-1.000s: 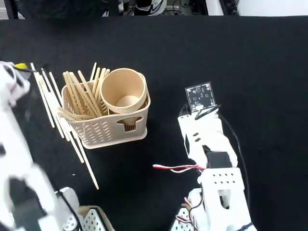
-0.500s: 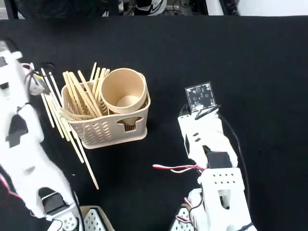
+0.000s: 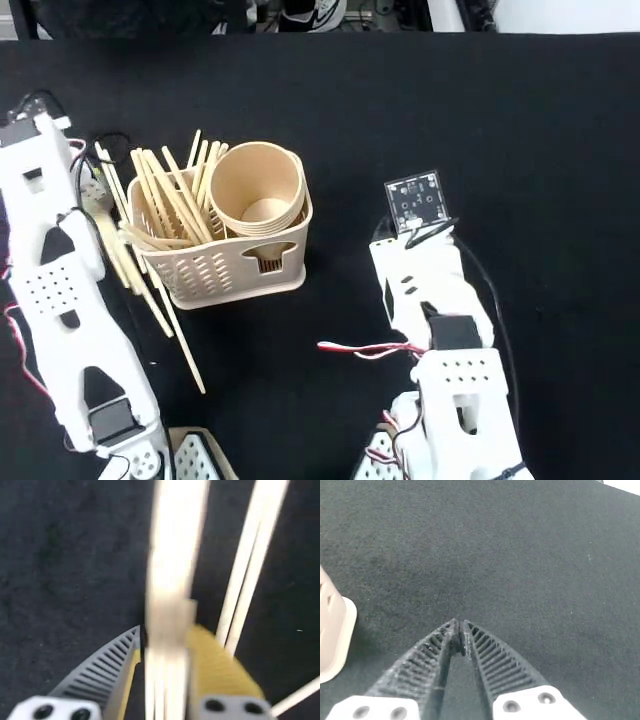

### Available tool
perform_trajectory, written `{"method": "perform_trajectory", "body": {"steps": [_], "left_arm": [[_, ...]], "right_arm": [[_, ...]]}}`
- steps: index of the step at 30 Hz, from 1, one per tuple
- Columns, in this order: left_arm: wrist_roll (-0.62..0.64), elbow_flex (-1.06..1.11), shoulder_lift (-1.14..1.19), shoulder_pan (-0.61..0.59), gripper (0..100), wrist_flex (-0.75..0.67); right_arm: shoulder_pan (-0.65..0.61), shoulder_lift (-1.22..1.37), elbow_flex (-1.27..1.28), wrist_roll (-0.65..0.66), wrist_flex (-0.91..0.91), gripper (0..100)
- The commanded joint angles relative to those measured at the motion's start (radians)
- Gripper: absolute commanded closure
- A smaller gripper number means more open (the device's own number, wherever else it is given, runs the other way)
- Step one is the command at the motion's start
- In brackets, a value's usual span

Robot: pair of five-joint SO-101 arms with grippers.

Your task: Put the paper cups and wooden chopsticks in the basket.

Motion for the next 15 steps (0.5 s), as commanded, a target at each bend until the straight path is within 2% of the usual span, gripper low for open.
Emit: {"method": "perform_trajectory", "body": {"steps": [1,4,8,15], "left_arm": [[-0.005,-0.166,0.002,0.001,95,0.097],[-0.005,-0.243,-0.003,-0.001,97,0.167],[-0.005,-0.297,-0.014,-0.007,97,0.172],[-0.005,-0.193,-0.161,-0.005,97,0.172]], "right_arm": [[0.011,-0.008,-0.015,0.009,-0.018,98.4],[0.011,-0.008,-0.015,0.009,-0.018,98.4],[0.011,-0.008,-0.015,0.009,-0.018,98.4],[0.011,-0.008,-0.015,0.009,-0.018,98.4]]}}
